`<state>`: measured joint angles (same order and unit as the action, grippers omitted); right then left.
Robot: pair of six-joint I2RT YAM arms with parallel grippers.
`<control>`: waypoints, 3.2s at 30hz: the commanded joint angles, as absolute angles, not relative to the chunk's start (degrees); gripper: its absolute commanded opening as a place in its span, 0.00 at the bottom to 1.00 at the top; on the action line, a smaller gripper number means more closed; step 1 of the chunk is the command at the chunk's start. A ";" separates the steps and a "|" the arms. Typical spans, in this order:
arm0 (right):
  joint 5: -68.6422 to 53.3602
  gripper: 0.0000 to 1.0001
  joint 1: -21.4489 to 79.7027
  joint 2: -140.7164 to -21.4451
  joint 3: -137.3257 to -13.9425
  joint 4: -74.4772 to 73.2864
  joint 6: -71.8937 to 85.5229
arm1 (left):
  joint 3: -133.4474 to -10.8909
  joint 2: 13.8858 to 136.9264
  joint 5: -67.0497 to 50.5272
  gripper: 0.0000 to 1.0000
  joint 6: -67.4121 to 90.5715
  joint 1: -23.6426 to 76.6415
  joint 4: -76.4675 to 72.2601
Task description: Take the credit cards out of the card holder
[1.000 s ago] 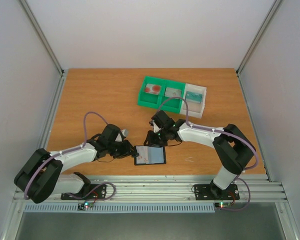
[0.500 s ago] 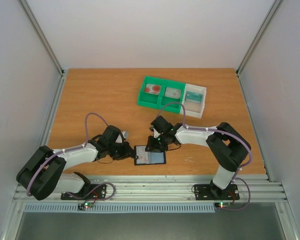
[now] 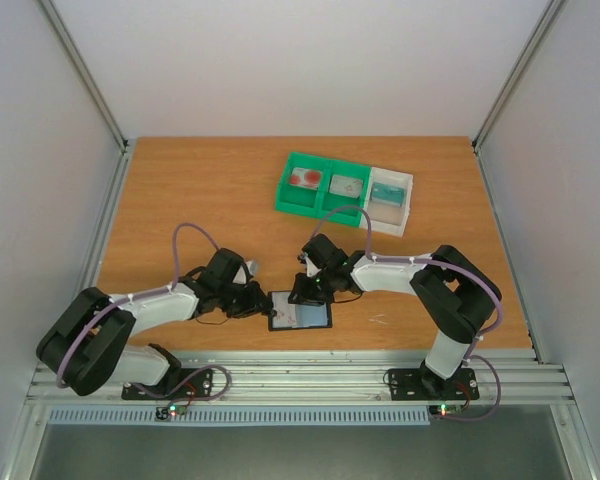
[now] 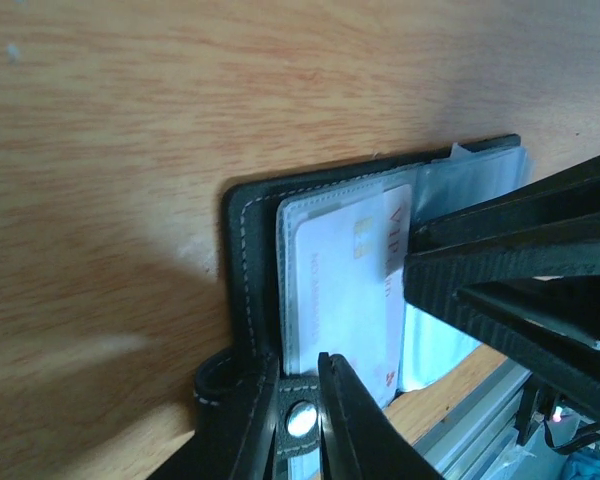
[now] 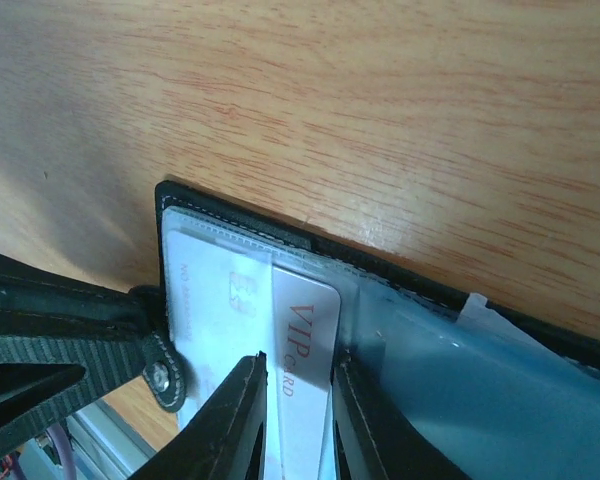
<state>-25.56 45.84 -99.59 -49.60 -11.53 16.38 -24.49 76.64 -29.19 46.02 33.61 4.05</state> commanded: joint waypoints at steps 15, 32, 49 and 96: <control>-23.83 0.17 46.67 -99.76 -46.32 -9.21 16.21 | -24.83 84.41 -28.87 0.04 44.47 33.52 -1.37; -27.47 0.08 46.32 -93.77 -39.69 8.63 22.58 | -23.51 84.47 -27.69 0.01 44.55 33.50 -1.07; -25.10 0.01 44.44 -91.22 -36.12 8.96 21.27 | -23.65 83.79 -26.57 0.02 43.42 33.51 2.00; -26.45 0.01 39.28 -86.27 -36.86 -3.40 12.47 | -22.80 84.67 -25.83 0.01 44.36 33.50 0.65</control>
<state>-29.76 40.82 -89.69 -35.53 4.69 16.75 -24.95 82.56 -30.17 44.77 33.15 -1.76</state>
